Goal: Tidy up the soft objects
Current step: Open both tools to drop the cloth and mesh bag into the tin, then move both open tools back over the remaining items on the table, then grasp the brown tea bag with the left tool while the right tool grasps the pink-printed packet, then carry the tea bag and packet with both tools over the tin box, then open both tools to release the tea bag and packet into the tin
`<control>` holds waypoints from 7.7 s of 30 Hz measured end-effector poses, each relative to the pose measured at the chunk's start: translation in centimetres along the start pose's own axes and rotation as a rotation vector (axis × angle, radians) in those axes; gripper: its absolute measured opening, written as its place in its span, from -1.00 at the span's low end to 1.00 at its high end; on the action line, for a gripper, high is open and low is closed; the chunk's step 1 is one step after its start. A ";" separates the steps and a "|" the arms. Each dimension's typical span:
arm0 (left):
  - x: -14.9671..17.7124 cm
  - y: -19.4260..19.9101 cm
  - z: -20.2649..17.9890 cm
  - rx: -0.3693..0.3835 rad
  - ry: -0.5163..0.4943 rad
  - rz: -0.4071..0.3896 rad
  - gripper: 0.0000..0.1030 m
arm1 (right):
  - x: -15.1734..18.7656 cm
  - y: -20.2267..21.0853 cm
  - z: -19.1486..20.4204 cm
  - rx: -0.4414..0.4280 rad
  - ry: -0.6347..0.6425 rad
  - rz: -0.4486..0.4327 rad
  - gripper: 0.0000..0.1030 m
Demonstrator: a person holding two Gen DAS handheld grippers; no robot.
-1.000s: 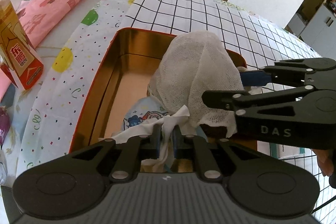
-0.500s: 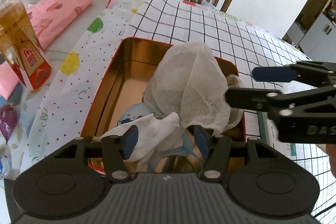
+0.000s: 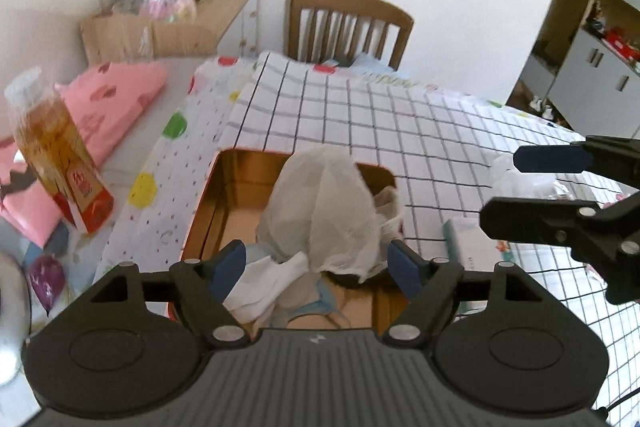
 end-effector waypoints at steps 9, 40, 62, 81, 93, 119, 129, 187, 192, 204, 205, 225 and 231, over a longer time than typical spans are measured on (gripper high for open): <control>-0.3 2.8 -2.2 0.052 -0.035 -0.065 0.67 | 1.6 5.2 -0.9 0.037 -0.051 -0.074 0.83; -0.5 1.7 -16.8 0.230 -0.218 -0.201 0.99 | 13.7 18.0 -10.2 0.371 -0.273 -0.145 0.93; 2.4 -9.3 -28.5 0.268 -0.251 -0.028 0.99 | 20.5 15.3 -18.5 0.438 -0.426 -0.008 0.77; 2.5 -16.8 -30.3 0.166 -0.217 0.042 0.99 | 22.9 11.3 -22.1 0.452 -0.600 0.028 0.44; 2.1 -19.2 -30.7 0.135 -0.227 0.041 0.81 | 22.4 10.6 -22.8 0.538 -0.678 -0.038 -0.11; 3.3 -16.4 -28.4 0.161 -0.237 0.020 -0.54 | 20.9 10.8 -19.8 0.578 -0.548 -0.094 -0.95; 3.3 -12.9 -27.2 0.189 -0.259 0.003 -0.65 | 20.0 13.1 -17.4 0.537 -0.526 -0.128 -0.99; -0.3 -3.5 3.0 -0.109 0.003 0.036 -0.65 | 3.3 -4.3 2.5 -0.019 -0.180 0.009 -0.98; -0.4 -5.6 3.1 -0.118 0.002 0.079 -0.65 | 4.0 -6.7 3.0 -0.026 -0.134 0.074 -0.98; -0.5 -9.2 3.3 -0.113 0.002 0.157 -0.65 | 5.3 -9.8 2.2 -0.018 -0.105 0.159 -0.98; -0.5 -9.4 3.3 -0.111 0.002 0.162 -0.64 | 5.3 -10.0 2.1 -0.019 -0.107 0.162 -0.98; -0.9 -9.2 3.5 -0.098 0.003 0.137 0.29 | 5.2 -9.9 2.9 -0.034 -0.020 0.197 -0.35; -1.0 -8.0 3.4 -0.106 -0.003 0.114 0.32 | 4.8 -8.7 2.8 -0.043 -0.034 0.171 -0.18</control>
Point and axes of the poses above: each gripper's, at about its wrist camera, not at the fingertips, and y roughly against the way its jaws point, z to its left, x to its underside, the point moved 3 cm from there along -y, roughly the way its jaws point
